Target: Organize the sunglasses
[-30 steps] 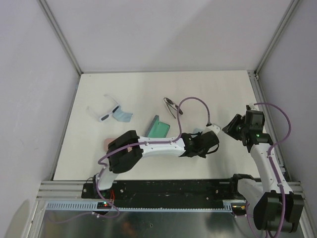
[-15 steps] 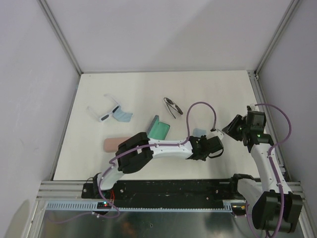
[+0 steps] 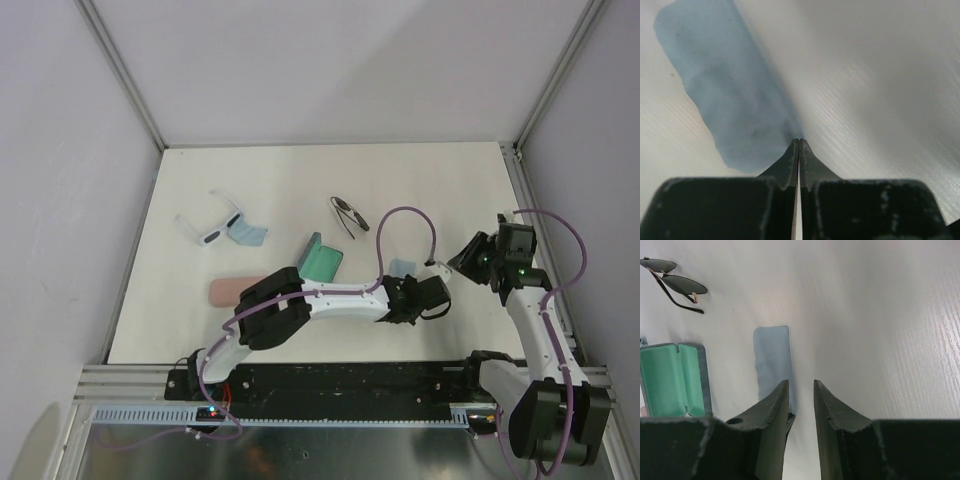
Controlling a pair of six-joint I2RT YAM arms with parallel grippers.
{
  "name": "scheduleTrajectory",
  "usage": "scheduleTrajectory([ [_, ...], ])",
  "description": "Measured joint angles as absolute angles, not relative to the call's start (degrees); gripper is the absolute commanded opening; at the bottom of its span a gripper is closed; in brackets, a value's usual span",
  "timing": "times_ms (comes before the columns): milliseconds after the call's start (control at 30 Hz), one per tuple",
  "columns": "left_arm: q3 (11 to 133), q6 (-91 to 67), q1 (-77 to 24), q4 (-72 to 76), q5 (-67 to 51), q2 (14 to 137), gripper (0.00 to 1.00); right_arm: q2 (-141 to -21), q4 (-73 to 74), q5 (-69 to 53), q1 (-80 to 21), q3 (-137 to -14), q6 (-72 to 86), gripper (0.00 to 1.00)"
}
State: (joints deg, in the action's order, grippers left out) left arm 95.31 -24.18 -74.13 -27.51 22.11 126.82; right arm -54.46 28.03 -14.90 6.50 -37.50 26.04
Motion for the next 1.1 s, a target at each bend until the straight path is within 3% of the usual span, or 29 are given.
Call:
scheduleTrajectory([
  [467, 83.5, -28.4, -69.4, -26.2, 14.7, 117.2, 0.00, -64.7, 21.8, -16.3, 2.8, -33.8, 29.1, 0.35],
  [1100, 81.0, -29.0, -68.5, -24.5, 13.1, 113.2, 0.00, -77.5, 13.0, -14.4, -6.4, -33.6, 36.9, 0.34],
])
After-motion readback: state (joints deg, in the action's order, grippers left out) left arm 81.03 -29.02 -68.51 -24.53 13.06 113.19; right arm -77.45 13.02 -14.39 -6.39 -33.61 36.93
